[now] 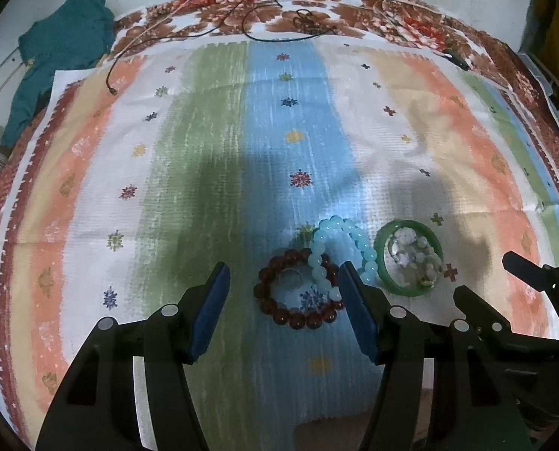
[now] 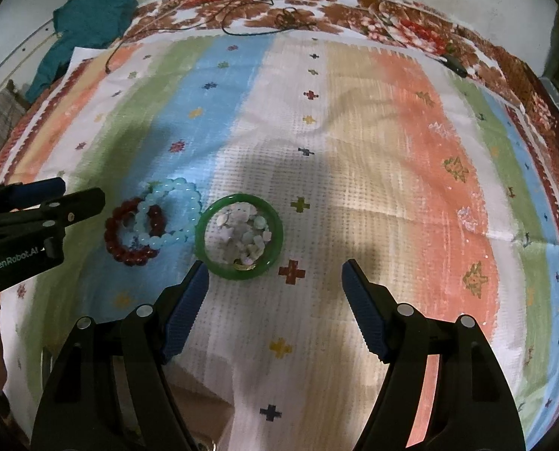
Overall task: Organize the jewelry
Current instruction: 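Move both tools back toward the light blue bracelet and green bangle, then grasp the light blue bracelet with the left tool while the right grips inside the green bangle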
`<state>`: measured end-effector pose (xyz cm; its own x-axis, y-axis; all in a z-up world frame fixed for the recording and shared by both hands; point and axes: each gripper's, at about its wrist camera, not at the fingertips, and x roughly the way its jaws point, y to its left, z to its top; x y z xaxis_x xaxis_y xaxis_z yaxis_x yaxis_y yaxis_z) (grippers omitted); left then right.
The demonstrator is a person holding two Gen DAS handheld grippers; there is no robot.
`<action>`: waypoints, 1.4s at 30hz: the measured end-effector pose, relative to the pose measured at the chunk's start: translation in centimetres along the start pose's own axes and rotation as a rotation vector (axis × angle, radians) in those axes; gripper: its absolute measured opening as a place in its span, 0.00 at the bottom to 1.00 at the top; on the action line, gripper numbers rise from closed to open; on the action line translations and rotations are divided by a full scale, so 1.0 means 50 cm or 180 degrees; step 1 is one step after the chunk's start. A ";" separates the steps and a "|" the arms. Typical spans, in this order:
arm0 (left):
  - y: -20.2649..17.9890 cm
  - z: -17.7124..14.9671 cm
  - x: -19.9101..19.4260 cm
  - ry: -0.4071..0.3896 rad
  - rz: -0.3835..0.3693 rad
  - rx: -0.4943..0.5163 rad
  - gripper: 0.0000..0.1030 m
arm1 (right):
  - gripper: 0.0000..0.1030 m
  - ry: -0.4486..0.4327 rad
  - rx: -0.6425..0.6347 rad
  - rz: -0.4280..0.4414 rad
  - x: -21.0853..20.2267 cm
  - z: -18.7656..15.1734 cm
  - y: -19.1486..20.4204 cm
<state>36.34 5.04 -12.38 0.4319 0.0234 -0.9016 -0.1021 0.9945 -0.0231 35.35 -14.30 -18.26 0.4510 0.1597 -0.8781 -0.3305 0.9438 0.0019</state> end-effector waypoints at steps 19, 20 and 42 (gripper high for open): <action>0.002 0.016 0.080 0.0076 -0.0079 0.0050 0.58 | 0.60 0.0140 -0.0008 0.0070 0.066 0.038 0.013; 0.000 0.017 0.082 0.0087 -0.0096 0.0055 0.58 | 0.59 0.0157 -0.0010 0.0084 0.069 0.039 0.015; -0.041 0.028 0.123 0.0206 -0.0169 0.0367 0.10 | 0.12 0.0251 -0.0196 0.0134 0.099 0.042 0.036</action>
<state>40.46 3.31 -17.28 0.3748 -0.0325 -0.9265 0.0245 0.9994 -0.0251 38.73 -11.22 -21.60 0.3698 0.1734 -0.9128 -0.3992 0.9168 0.0124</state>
